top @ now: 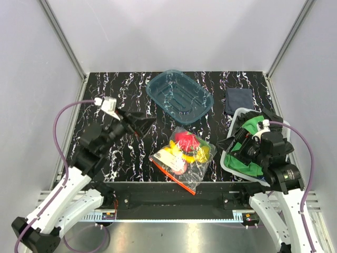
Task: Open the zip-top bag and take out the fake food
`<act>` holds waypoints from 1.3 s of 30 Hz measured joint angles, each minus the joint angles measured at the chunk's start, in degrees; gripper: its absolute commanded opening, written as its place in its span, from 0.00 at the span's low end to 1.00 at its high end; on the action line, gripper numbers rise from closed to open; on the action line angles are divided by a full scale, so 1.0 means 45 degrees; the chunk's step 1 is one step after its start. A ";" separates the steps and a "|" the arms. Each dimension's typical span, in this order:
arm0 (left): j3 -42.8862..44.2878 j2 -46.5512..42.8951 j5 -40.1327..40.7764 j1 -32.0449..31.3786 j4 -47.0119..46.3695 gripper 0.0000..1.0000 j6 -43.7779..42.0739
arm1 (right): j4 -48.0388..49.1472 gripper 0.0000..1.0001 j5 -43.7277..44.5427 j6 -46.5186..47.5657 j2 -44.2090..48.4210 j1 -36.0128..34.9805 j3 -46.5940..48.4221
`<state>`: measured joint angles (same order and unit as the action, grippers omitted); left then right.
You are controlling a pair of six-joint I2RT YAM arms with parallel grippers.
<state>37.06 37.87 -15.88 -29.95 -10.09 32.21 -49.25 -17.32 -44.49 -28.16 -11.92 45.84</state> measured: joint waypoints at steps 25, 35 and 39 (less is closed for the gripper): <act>0.1472 0.6649 -0.2205 0.1409 0.6353 0.99 0.0549 | -0.2074 1.00 -0.2458 0.2769 -0.1831 0.0005 0.0228; 0.1433 0.9816 -0.5464 0.1598 0.5999 0.99 -0.1224 | -0.0981 1.00 -0.3886 0.3852 -0.3774 -0.0656 0.0189; 0.1525 1.0875 -0.5994 0.1685 0.6086 0.99 -0.1617 | -0.0204 1.00 -0.4090 0.3944 -0.4741 -0.1525 0.0199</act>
<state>43.92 86.80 -42.85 -22.37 17.30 24.93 -50.17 -35.73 -26.74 -49.50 -18.79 46.74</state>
